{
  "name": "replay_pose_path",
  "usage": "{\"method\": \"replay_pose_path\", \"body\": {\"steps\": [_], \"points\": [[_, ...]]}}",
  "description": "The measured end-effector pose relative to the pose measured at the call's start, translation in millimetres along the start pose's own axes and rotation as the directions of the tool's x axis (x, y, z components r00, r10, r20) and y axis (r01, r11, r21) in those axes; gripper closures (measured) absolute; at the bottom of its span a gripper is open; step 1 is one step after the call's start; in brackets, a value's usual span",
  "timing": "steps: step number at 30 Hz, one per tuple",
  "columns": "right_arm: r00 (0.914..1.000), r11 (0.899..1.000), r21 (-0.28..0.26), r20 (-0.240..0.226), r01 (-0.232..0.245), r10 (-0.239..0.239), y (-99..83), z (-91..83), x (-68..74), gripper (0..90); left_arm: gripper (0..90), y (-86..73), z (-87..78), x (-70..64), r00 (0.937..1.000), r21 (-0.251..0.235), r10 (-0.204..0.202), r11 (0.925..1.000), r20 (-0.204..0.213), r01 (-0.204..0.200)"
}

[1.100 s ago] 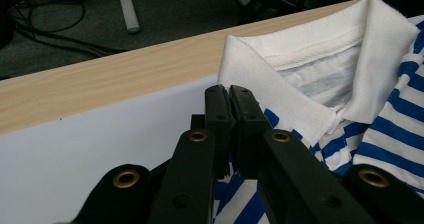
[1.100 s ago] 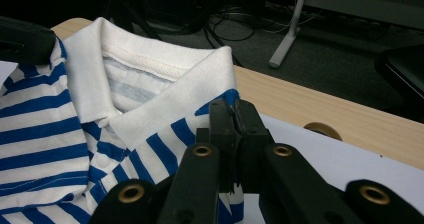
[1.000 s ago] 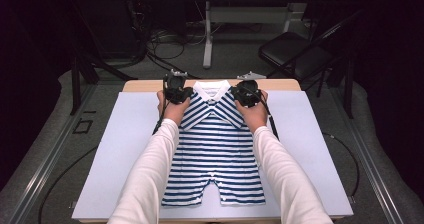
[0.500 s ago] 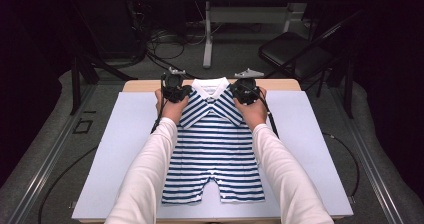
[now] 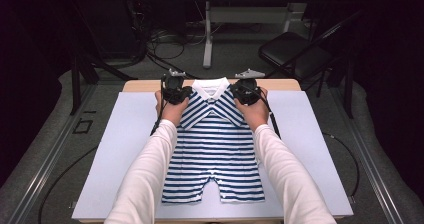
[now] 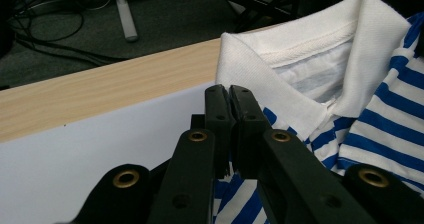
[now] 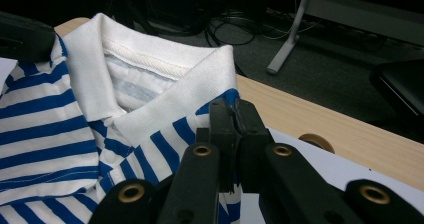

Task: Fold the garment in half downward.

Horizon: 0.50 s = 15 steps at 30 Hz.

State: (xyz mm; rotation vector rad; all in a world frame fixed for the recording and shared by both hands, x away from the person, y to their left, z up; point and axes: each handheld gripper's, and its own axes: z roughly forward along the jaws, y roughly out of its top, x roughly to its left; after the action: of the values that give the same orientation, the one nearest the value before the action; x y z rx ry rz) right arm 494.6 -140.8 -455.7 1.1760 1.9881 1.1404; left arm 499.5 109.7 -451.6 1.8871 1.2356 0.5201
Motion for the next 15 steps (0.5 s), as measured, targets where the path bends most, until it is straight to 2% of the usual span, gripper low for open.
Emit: {"method": "replay_pose_path", "body": {"steps": [6, 15], "points": [[0.9997, 1.000, -0.006, -0.007, 0.022, -0.022, -2.0, -3.5, 3.0, 88.3, 87.6, -4.2, -3.6, 0.1, 0.9999, -0.004, 0.009, 0.9999, 0.013, -0.009], [0.9990, 1.000, -0.015, -0.036, 0.027, -0.028, -9.6, -11.6, 6.8, 88.3, 87.6, -13.9, -10.5, -1.1, 0.9986, -0.017, 0.030, 0.9994, 0.043, -0.029]]}}
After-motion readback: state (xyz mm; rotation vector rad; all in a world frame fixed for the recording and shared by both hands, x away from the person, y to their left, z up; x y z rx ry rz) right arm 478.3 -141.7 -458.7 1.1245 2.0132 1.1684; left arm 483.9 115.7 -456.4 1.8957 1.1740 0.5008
